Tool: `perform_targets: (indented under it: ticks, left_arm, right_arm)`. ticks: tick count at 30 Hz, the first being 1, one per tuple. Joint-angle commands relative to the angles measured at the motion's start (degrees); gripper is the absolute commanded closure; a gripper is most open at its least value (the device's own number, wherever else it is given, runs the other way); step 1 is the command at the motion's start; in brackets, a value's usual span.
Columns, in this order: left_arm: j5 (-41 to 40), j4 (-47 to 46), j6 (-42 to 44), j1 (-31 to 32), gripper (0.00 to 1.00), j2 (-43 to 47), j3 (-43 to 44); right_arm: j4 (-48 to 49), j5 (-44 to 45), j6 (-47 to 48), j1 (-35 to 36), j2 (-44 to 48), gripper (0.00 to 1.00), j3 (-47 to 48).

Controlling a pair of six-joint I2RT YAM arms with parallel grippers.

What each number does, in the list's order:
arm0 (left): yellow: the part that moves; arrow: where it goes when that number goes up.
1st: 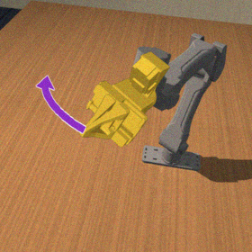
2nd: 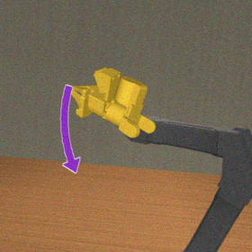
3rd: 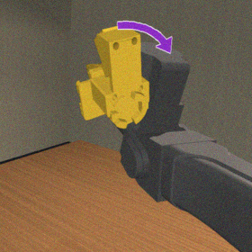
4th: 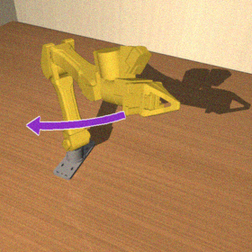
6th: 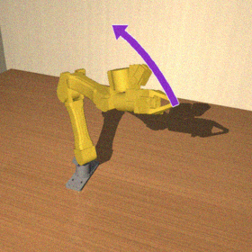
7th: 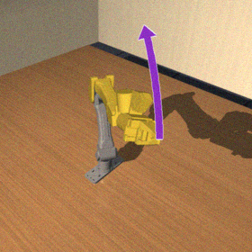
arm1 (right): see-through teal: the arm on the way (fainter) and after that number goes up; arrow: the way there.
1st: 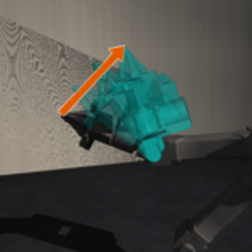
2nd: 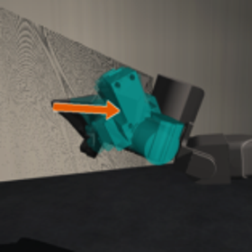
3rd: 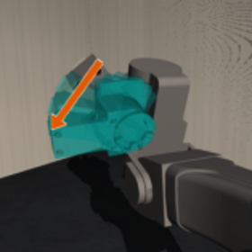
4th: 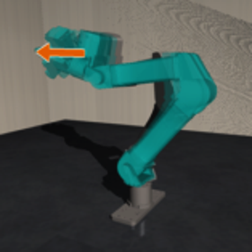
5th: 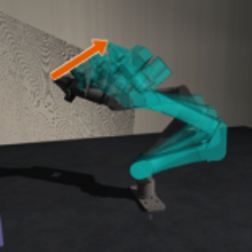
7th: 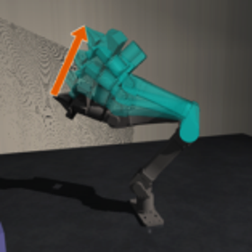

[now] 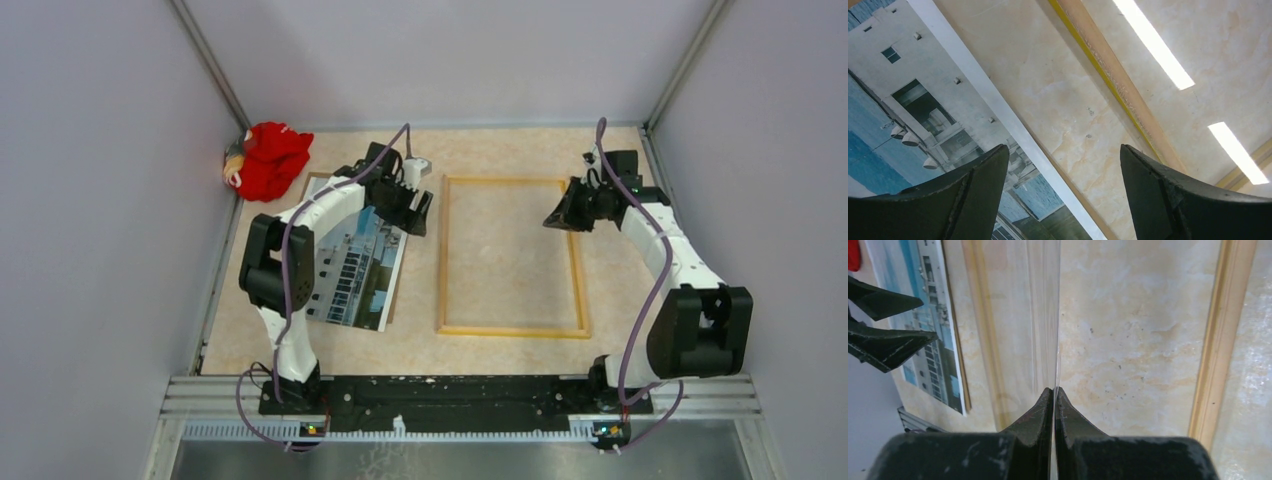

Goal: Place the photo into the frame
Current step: Place the photo frame item in the photo frame.

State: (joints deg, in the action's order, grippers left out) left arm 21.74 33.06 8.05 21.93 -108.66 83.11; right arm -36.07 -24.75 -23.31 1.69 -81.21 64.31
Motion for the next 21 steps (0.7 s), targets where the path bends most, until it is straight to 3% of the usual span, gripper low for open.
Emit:
perform_targets:
  ticks: [1, 10, 21]
  left_arm:
    - [1.3, 0.1, 0.6, 0.5, 0.13, -0.8, 0.8]
    - [2.0, 1.1, 1.0, 0.5, 0.14, -1.8, 2.2]
    - [2.2, 1.9, 1.4, 0.7, 0.15, -2.2, 3.5]
  right_arm:
    - [-0.2, 5.1, 3.3, -0.2, -0.6, 1.0, 2.9]
    - [-1.6, 10.2, 4.7, -0.1, -1.4, 1.0, 4.8]
    - [1.1, 9.3, 3.7, -0.2, -2.3, 1.0, 3.3]
